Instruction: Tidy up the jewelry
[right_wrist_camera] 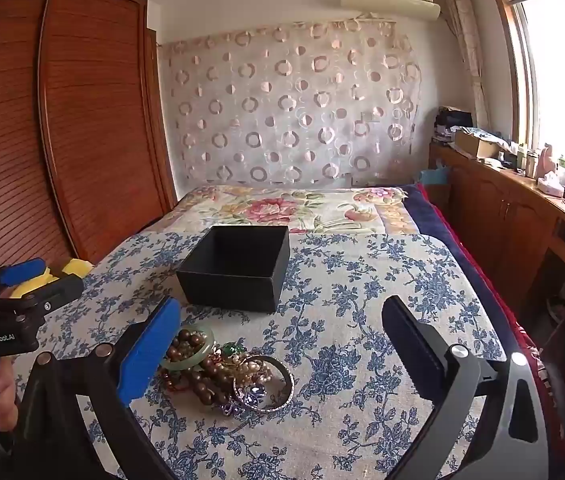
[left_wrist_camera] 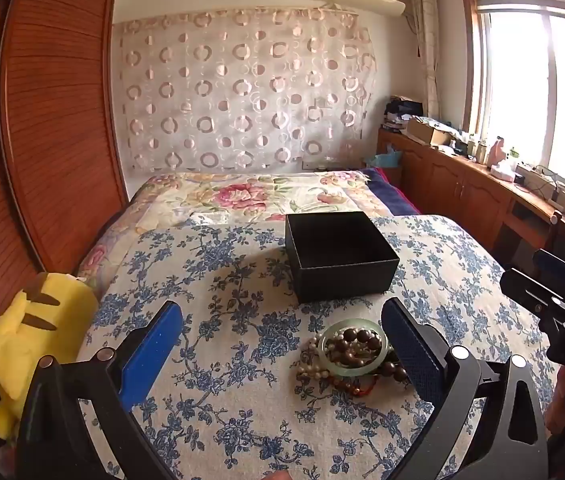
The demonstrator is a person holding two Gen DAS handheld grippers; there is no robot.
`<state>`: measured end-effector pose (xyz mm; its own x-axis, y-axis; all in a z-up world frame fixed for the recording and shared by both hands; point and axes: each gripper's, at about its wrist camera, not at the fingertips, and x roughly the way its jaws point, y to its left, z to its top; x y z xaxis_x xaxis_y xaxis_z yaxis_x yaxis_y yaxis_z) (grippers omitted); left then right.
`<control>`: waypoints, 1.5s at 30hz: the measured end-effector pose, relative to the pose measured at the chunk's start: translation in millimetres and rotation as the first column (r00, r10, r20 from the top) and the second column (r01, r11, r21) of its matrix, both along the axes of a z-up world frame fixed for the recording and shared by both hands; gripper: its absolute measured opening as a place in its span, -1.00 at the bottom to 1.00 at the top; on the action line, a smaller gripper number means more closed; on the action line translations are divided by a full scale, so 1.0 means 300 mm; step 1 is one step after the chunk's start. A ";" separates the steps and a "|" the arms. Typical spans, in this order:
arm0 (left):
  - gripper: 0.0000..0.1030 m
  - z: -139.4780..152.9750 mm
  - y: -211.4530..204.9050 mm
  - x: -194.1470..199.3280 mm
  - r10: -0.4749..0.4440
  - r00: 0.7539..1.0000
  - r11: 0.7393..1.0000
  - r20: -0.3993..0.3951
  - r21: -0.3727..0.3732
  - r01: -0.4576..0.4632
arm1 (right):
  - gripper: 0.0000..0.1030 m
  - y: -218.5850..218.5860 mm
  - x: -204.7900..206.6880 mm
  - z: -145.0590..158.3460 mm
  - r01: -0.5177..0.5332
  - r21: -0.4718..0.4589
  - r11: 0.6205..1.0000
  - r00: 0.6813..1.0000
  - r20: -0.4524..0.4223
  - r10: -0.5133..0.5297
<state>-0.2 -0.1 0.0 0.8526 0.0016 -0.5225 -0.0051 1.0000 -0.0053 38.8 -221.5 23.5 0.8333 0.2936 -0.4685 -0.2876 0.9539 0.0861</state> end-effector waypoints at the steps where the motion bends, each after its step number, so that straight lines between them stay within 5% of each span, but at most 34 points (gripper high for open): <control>1: 0.88 0.000 0.000 0.001 0.000 1.000 1.000 -0.003 0.001 0.000 | 0.97 0.000 0.000 0.000 -0.003 0.004 1.000 1.000 -0.001 0.003; 45: 0.88 0.052 -0.022 -0.024 -0.006 1.000 1.000 0.026 -0.018 0.007 | 0.97 0.001 -0.008 0.043 0.005 0.011 1.000 1.000 0.019 -0.005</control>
